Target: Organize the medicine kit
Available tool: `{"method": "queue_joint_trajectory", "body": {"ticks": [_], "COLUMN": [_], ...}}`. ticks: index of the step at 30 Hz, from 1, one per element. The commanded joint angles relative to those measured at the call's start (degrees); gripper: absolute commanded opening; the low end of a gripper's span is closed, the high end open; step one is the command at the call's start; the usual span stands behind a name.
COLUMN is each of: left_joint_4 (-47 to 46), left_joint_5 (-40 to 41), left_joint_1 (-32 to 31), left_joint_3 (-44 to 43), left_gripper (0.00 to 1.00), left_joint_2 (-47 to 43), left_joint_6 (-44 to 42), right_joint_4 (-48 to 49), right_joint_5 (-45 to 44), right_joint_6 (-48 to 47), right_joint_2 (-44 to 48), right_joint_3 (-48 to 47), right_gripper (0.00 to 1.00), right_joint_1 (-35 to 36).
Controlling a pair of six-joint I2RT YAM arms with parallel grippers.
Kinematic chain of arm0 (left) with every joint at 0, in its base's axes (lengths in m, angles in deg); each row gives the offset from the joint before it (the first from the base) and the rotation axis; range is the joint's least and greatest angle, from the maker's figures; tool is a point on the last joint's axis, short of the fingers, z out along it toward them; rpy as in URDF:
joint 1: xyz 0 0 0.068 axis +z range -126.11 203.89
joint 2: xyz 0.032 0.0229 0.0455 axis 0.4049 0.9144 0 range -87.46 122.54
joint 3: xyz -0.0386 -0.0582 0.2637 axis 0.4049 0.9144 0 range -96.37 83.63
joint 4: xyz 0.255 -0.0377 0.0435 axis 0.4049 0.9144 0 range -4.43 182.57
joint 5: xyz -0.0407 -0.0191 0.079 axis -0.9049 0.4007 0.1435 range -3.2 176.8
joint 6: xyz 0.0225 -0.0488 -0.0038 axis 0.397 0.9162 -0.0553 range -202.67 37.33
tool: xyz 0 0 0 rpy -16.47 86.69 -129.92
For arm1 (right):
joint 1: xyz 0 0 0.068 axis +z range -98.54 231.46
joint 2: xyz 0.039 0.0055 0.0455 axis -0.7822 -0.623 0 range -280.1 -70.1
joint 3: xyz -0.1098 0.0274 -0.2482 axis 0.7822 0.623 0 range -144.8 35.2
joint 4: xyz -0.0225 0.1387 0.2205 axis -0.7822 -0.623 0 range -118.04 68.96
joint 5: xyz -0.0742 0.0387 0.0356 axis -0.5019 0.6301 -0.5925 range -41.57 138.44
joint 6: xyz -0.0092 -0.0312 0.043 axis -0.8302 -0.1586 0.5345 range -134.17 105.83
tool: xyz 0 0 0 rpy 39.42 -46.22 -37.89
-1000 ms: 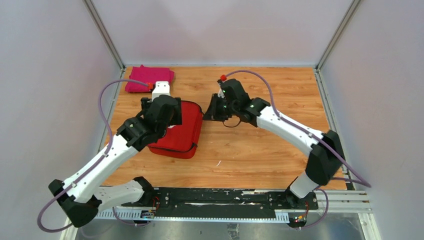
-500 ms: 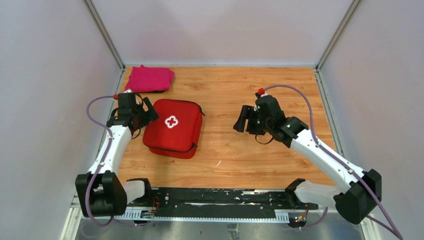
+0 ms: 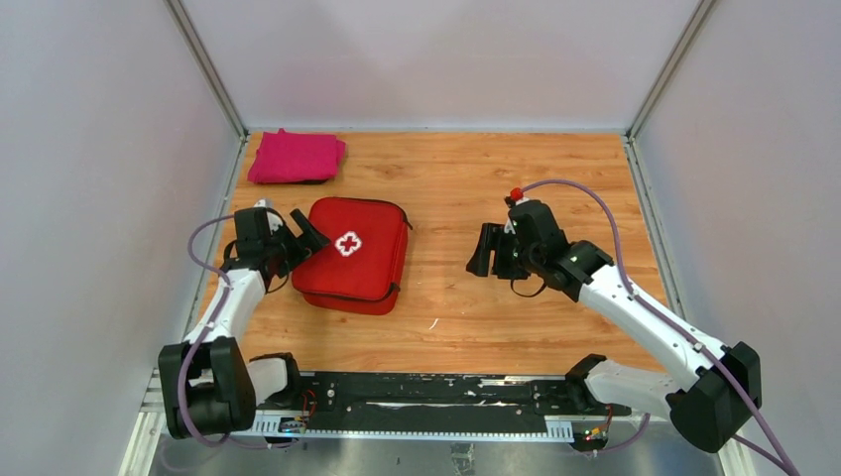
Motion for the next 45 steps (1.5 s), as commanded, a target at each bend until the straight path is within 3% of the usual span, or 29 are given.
{"method": "queue_joint_trajectory", "body": {"ticks": [1, 8, 15, 23, 29, 34, 45], "left_joint_4": [-1.8, -1.4, -2.0, -3.0, -2.0, 1.7, 5.6], "left_joint_5": [-10.1, -10.8, -12.7, -12.6, -11.7, -8.5, -7.5], "left_joint_1": [-0.3, -2.5, -5.5, -13.3, -20.4, -21.1, -21.1], "left_joint_3": [4.7, 7.2, 1.7, -6.0, -11.3, -13.5, -16.7], "left_gripper": [1.00, 0.99, 0.98, 0.91, 0.87, 0.88, 0.89], "left_joint_2": [-4.0, -9.2, -1.7, 7.1, 13.3, 12.5, 12.8], "left_joint_6": [4.3, 4.6, 0.5, -2.9, -4.9, -6.1, -8.0], "right_joint_4": [-0.5, 0.4, 1.7, 2.4, 7.0, 12.5, 24.9], "right_joint_5": [1.0, -1.0, -3.1, 12.4, 21.7, 26.0, 43.2], "right_joint_6": [-0.7, -7.3, -20.3, -26.7, -25.9, -26.1, -24.5], "right_joint_2": [0.9, 1.2, 1.3, -3.8, -7.4, -9.2, -15.7], "right_joint_3": [1.8, -0.7, -3.4, -2.3, 0.8, 2.6, 8.5], "right_gripper": [0.67, 0.65, 0.63, 0.62, 0.62, 0.63, 0.61], "right_joint_1": [-0.8, -0.8, -0.9, -1.4, -1.4, -2.2, -11.6]}}
